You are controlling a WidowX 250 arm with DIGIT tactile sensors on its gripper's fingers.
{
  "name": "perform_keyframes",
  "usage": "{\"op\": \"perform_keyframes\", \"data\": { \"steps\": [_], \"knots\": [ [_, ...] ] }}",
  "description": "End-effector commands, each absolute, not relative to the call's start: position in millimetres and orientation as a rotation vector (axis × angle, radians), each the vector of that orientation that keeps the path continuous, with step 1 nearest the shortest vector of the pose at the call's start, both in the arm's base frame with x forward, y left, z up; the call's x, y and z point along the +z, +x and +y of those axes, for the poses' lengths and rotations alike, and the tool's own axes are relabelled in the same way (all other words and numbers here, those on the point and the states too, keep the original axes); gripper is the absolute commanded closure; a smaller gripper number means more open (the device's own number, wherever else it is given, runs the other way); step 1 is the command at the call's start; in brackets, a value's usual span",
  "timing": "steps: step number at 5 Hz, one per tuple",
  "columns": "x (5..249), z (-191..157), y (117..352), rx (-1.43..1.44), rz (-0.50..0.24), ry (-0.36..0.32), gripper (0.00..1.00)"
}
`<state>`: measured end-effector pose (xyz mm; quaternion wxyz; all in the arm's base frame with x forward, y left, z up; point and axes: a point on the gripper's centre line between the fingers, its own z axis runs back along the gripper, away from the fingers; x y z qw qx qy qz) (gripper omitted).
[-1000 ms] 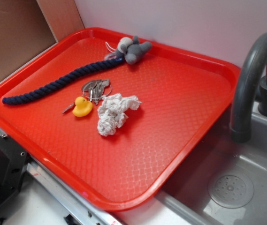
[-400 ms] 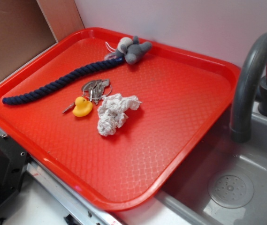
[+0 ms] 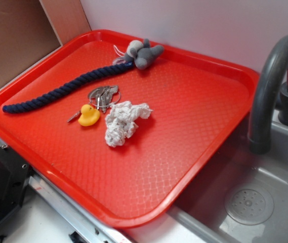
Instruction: Grab the blue rope.
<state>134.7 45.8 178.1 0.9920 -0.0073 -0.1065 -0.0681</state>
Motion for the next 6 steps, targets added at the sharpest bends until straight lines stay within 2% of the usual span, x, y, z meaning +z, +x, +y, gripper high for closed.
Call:
{"op": "perform_keyframes", "data": {
  "steps": [1,3,4,5,6],
  "knots": [
    [147,66,155,-0.125,-0.200,0.084,0.00],
    [112,77,170,-0.082,-0.176,0.127,0.00],
    [90,80,180,-0.113,-0.189,0.095,0.00],
    [70,80,188,-0.140,-0.166,0.084,0.00],
    [49,79,193,-0.178,-0.128,0.022,0.00]
  ]
}}
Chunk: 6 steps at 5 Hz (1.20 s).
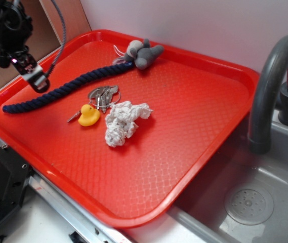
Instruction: Grab the blue rope.
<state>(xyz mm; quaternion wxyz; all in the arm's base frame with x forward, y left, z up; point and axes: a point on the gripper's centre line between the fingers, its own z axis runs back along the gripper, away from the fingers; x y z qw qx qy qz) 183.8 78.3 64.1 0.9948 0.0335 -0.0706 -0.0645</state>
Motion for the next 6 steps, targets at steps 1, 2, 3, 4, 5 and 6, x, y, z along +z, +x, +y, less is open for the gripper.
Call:
{"op": "perform_keyframes", "data": {
  "steps": [1,2,3,4,5,6],
  "knots": [
    [33,76,196,-0.220,-0.099,0.005,0.00],
    [15,69,197,-0.261,-0.053,-0.018,0.00],
    [12,65,196,-0.273,-0.026,-0.015,1.00],
    [10,61,195,-0.280,-0.013,0.005,1.00],
    [9,59,194,-0.287,-0.010,0.009,1.00],
    [24,66,189,-0.277,0.008,0.099,1.00]
  ]
}}
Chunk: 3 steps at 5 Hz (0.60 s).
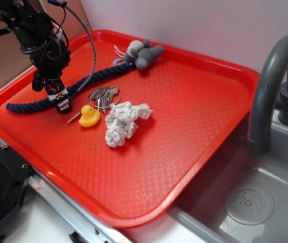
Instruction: Grab the blue rope.
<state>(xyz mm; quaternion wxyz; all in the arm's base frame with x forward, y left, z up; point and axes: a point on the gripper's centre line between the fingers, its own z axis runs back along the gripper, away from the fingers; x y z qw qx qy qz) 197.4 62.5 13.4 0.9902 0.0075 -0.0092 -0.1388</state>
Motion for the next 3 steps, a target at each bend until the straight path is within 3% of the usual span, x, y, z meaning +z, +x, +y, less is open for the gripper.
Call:
{"op": "perform_keyframes", "data": {
  "steps": [1,2,3],
  "knots": [
    [71,70,186,-0.182,0.006,0.128,1.00],
    [116,62,180,-0.022,0.061,0.124,1.00],
    [165,48,176,-0.043,0.028,-0.047,1.00]
  ]
}}
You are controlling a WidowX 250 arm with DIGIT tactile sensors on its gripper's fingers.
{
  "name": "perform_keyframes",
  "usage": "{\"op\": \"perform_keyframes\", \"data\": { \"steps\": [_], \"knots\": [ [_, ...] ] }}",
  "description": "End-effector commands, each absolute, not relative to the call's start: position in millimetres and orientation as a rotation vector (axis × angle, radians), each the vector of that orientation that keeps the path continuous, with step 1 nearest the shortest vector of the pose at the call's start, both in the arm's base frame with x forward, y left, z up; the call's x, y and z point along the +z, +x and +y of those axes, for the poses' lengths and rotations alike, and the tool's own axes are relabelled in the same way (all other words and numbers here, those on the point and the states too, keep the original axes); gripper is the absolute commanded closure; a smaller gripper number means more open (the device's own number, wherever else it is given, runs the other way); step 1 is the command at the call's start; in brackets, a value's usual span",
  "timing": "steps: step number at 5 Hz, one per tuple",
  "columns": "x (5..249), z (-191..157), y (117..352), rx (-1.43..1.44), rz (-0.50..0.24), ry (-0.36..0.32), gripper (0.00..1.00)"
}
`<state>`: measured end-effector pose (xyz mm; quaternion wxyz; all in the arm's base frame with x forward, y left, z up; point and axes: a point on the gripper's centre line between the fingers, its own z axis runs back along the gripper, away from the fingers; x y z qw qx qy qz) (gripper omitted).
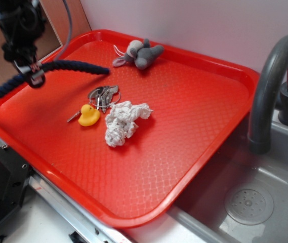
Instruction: Grab the blue rope.
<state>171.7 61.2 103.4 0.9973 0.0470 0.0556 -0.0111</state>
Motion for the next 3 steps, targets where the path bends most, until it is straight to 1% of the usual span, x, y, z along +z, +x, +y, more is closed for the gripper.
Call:
{"op": "perform_keyframes", "data": {
  "steps": [1,2,3],
  "knots": [
    [210,29,163,-0.049,-0.023,-0.085,1.00],
    [225,26,158,-0.038,-0.051,-0.116,1.00],
    [213,32,160,-0.075,-0.023,-0.161,0.98]
  ]
}}
